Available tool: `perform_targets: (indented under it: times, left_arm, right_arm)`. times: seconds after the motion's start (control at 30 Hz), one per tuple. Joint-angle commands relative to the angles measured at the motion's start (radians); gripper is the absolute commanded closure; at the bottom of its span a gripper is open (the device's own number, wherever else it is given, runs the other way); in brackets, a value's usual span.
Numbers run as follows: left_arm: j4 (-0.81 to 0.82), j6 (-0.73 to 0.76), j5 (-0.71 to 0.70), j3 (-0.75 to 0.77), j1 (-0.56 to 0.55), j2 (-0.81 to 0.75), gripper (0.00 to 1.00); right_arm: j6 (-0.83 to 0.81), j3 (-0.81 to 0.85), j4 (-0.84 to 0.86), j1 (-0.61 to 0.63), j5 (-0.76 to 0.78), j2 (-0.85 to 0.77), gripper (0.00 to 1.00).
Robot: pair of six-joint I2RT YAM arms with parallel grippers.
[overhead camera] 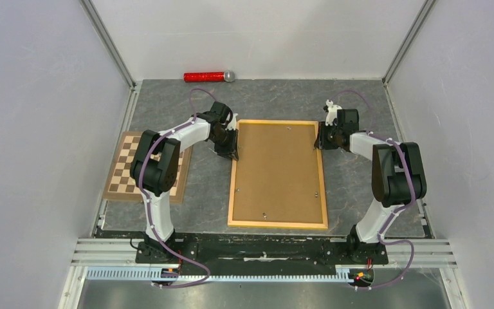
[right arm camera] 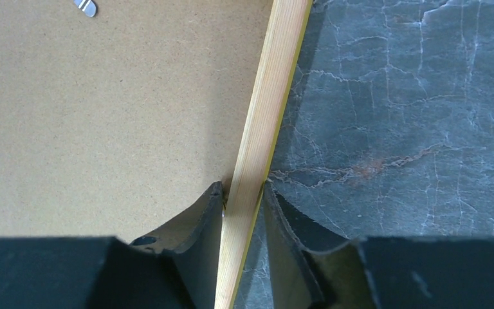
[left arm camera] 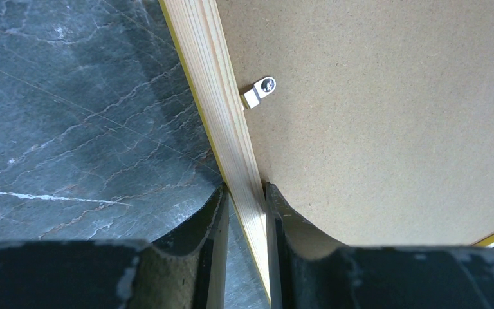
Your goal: Put the photo into the frame
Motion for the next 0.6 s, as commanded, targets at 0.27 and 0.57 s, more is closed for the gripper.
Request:
perform_targets:
  times: [0.27,0.57]
  left_arm:
    - [0.004,-0.007,-0.021,-0.024,0.018,-0.022,0.98]
    - [0.003,-0.007,-0.025,-0.023,0.02,-0.026,0.98]
  right_arm:
    - [-0.173,0.001,-0.025,-0.003,0.015,-0.018,0.75]
    - [-0.3,0.048,-0.096,-0.008,-0.088,0.036,0.68]
